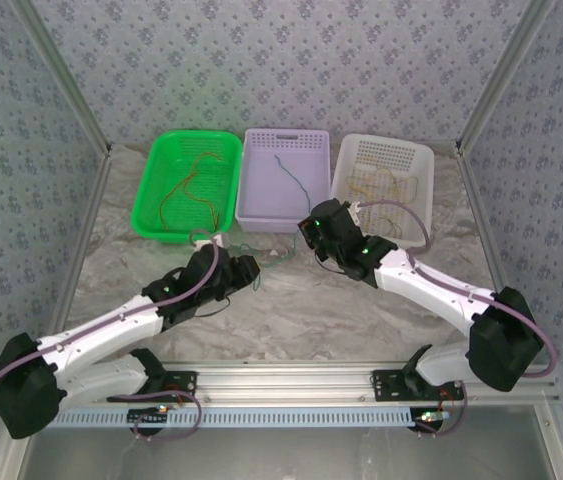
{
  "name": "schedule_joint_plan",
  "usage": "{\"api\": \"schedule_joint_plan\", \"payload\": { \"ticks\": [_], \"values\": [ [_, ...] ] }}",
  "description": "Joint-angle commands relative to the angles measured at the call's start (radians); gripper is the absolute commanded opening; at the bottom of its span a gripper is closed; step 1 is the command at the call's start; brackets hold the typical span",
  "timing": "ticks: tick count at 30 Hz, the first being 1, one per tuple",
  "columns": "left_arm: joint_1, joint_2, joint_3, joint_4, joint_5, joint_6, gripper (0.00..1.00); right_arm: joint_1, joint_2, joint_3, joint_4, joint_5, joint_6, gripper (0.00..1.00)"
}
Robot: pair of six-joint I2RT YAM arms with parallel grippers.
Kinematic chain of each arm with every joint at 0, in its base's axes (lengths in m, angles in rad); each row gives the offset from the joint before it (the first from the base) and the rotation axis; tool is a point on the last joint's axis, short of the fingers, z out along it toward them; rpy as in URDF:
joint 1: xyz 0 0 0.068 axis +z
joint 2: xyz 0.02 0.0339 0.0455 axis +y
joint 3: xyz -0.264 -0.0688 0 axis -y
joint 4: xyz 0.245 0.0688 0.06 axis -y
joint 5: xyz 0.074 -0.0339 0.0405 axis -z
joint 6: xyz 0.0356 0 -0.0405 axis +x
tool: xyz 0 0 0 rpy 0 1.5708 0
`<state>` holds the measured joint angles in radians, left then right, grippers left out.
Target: Untangle the cables
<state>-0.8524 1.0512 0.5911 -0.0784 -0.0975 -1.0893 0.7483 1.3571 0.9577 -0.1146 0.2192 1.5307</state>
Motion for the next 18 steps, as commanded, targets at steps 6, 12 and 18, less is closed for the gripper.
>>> {"api": "schedule_joint_plan", "payload": {
  "ticks": [6, 12, 18],
  "values": [
    [-0.102, -0.106, 0.0, -0.026, -0.124, 0.055, 0.39, -0.052, -0.016, 0.008, -0.012, -0.02, 0.023, 0.0],
    [-0.106, -0.127, -0.024, -0.036, -0.116, 0.058, 0.41, -0.059, 0.0, 0.02, -0.014, -0.03, 0.04, 0.0],
    [-0.108, -0.104, -0.003, -0.064, -0.133, 0.091, 0.42, -0.062, 0.005, 0.023, -0.007, -0.054, 0.059, 0.0]
  ]
}}
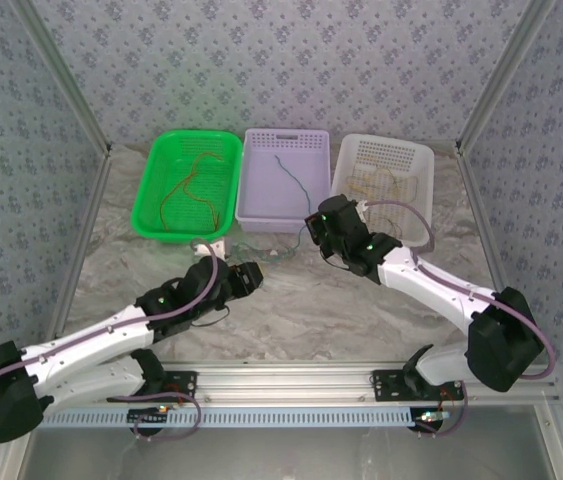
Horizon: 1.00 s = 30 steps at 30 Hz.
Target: Untangle the cables
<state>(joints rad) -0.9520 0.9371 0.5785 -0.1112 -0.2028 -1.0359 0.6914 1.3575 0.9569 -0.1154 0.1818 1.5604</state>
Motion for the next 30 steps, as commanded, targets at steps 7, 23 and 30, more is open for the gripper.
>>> {"api": "schedule_joint_plan", "payload": {
  "ticks": [7, 23, 30],
  "values": [
    [-0.008, 0.092, 0.048, -0.025, -0.027, 0.07, 0.43, 0.005, 0.005, 0.014, 0.009, -0.032, 0.053, 0.0],
    [-0.028, 0.184, 0.117, -0.081, -0.071, 0.097, 0.4, 0.014, -0.005, -0.007, 0.015, -0.027, 0.057, 0.0],
    [-0.059, 0.119, 0.078, -0.049, -0.072, 0.134, 0.4, -0.05, -0.016, -0.013, 0.015, -0.061, 0.042, 0.0]
  ]
}}
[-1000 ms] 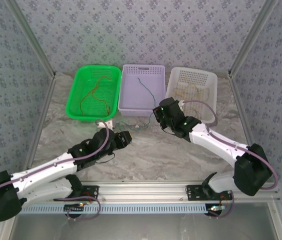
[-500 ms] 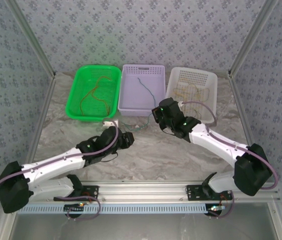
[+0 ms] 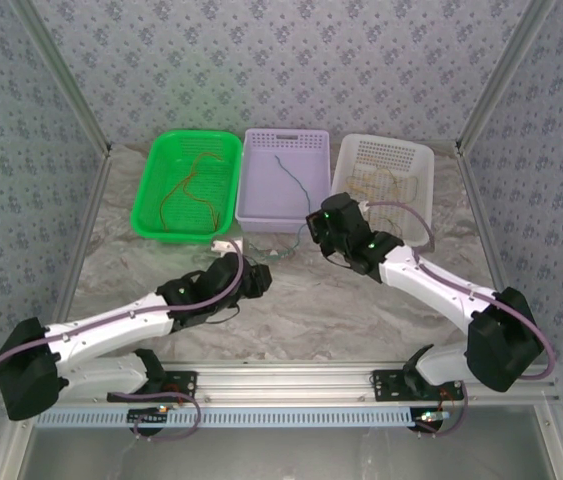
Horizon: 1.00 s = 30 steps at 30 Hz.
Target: Untangle the cables
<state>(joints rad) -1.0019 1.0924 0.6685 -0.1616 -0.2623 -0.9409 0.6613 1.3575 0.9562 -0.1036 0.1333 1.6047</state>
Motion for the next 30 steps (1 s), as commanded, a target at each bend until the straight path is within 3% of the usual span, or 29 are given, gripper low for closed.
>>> {"api": "schedule_joint_plan", "payload": {
  "ticks": [1, 10, 15, 22, 27, 30],
  "values": [
    [-0.008, -0.041, -0.017, 0.001, -0.006, 0.047, 0.39, -0.023, -0.019, -0.018, 0.002, -0.016, -0.004, 0.0],
    [-0.009, -0.103, -0.066, 0.007, 0.016, 0.101, 0.22, -0.064, -0.064, -0.089, 0.052, -0.058, -0.004, 0.0],
    [-0.007, -0.127, -0.061, 0.0, 0.071, 0.165, 0.14, -0.146, -0.087, -0.083, 0.038, -0.106, -0.04, 0.0],
    [-0.01, -0.072, -0.008, -0.07, 0.273, 0.325, 0.1, -0.27, -0.059, 0.012, 0.02, -0.237, -0.178, 0.0],
    [-0.01, -0.084, -0.014, -0.065, 0.3, 0.344, 0.01, -0.315, -0.021, 0.113, -0.069, -0.254, -0.29, 0.0],
    [-0.009, -0.161, -0.055, -0.016, 0.27, 0.318, 0.0, -0.336, -0.018, 0.153, -0.137, -0.229, -0.357, 0.0]
  ]
}}
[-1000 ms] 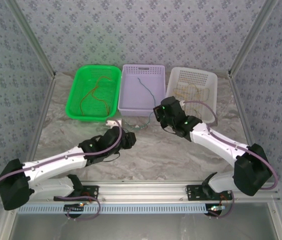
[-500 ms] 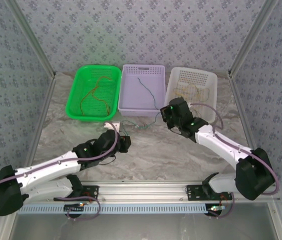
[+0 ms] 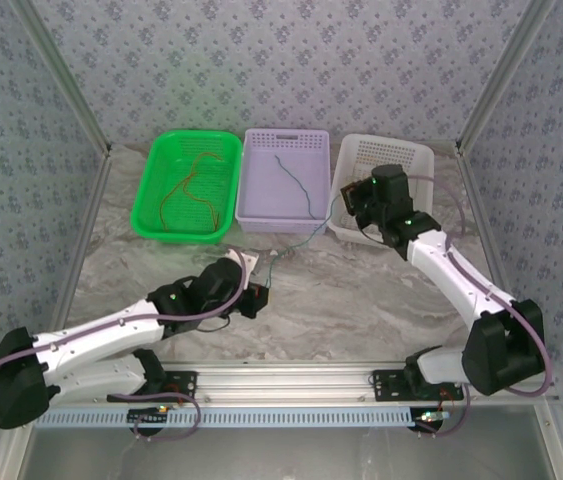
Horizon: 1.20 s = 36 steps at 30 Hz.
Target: Untangle the cables
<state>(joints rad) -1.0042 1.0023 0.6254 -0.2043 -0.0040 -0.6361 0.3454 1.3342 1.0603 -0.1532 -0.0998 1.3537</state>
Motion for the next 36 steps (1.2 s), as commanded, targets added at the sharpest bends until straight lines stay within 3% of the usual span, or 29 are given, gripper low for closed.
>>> {"api": "schedule_joint_plan", "payload": {
  "ticks": [1, 8, 11, 17, 19, 21, 22, 25, 27, 30, 33, 36],
  "values": [
    [-0.006, -0.106, -0.029, 0.043, -0.002, 0.002, 0.0, -0.03, 0.0, 0.057, -0.111, 0.017, -0.125, 0.0],
    [0.09, -0.335, -0.09, 0.129, -0.007, -0.106, 0.0, -0.085, -0.082, 0.02, -0.217, 0.096, -0.194, 0.0],
    [0.163, -0.387, -0.086, 0.175, 0.058, -0.143, 0.0, -0.101, -0.123, -0.035, -0.223, 0.101, -0.184, 0.0],
    [0.297, -0.208, 0.053, 0.127, 0.413, -0.134, 0.0, -0.133, -0.161, -0.051, -0.257, 0.093, -0.241, 0.0],
    [0.296, -0.137, 0.101, 0.088, 0.474, -0.101, 0.0, -0.136, -0.164, -0.019, -0.295, 0.084, -0.291, 0.0],
    [0.297, -0.122, 0.132, 0.044, 0.449, -0.079, 0.0, -0.137, -0.175, 0.008, -0.326, 0.081, -0.336, 0.0],
    [0.297, -0.13, 0.141, 0.03, 0.419, -0.073, 0.0, -0.141, -0.183, 0.02, -0.336, 0.068, -0.36, 0.06],
    [0.296, -0.149, 0.16, 0.039, 0.359, -0.067, 0.0, -0.142, -0.232, 0.044, -0.368, 0.053, -0.392, 0.39],
    [0.296, -0.14, 0.171, 0.071, 0.361, -0.075, 0.0, -0.129, -0.29, 0.038, -0.374, 0.061, -0.39, 0.49],
    [0.296, -0.107, 0.191, 0.101, 0.357, -0.099, 0.0, -0.062, -0.393, 0.037, -0.39, 0.131, -0.389, 0.55],
    [0.297, -0.09, 0.191, 0.167, 0.356, -0.141, 0.0, 0.083, -0.49, -0.013, -0.329, 0.22, -0.399, 0.6],
    [0.297, -0.072, 0.197, 0.219, 0.369, -0.174, 0.0, 0.273, -0.522, -0.129, -0.094, 0.217, -0.434, 0.65]
  ]
}}
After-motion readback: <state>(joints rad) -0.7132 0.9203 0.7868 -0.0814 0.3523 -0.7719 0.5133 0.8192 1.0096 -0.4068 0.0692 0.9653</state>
